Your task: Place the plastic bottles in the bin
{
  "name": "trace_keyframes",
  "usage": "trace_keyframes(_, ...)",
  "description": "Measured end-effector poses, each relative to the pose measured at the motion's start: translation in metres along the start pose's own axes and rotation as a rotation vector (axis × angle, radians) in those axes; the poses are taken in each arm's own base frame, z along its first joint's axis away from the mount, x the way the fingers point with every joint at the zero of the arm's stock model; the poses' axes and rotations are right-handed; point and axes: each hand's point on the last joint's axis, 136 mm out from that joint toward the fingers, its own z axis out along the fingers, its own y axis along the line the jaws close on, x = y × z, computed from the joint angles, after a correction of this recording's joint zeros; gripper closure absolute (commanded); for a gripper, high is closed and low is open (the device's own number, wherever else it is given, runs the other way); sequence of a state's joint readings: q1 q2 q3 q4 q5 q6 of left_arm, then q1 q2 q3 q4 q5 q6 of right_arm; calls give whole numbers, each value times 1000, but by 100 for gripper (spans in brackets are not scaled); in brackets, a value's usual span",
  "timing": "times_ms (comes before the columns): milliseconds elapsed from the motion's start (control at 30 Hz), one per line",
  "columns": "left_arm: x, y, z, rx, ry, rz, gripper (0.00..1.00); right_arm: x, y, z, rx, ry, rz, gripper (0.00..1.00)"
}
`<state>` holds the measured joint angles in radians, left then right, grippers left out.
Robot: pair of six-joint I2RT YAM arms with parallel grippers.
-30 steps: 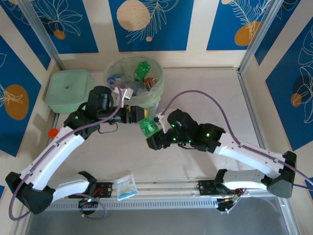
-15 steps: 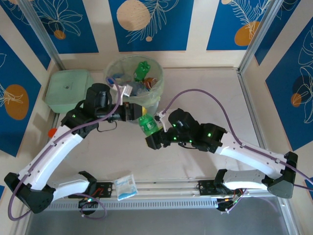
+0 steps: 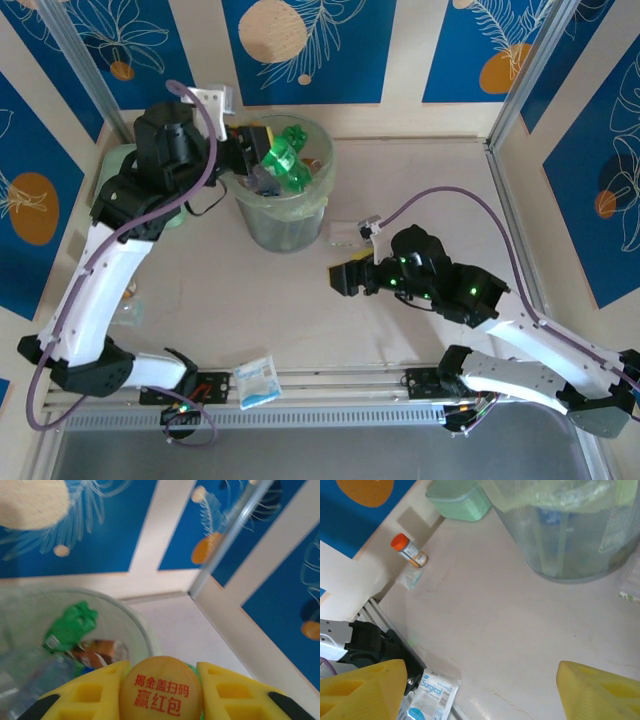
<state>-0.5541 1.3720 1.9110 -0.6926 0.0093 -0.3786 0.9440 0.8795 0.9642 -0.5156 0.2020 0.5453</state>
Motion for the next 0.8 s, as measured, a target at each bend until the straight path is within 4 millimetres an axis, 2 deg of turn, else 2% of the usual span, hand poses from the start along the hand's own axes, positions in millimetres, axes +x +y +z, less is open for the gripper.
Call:
trace_keyframes(67, -8, 18, 16, -73, -15, 12, 96, 7, -4, 4, 11, 18, 13, 21)
trace_keyframes(167, -9, 50, 49, -174, 3, 19, 100, 10, -7, 6, 18, 25, 25, 21)
trace_keyframes(333, 5, 108, 106, -298, 80, 0, 100, 7, -12, 5, 30, 14, 41, 21)
trace_keyframes(433, 17, 131, 131, -338, 127, -13, 100, 6, -17, 2, 38, 2, 54, 21)
trace_keyframes(533, 26, 145, 149, -361, 168, -15, 100, 5, -23, -1, 47, -11, 66, 21)
trace_keyframes(700, 39, 157, 171, -376, 216, -1, 99, 4, -33, -4, 73, -24, 91, 21)
trace_keyframes(800, 40, 158, 175, -376, 215, -1, 87, 5, -44, -6, 100, -33, 118, 21)
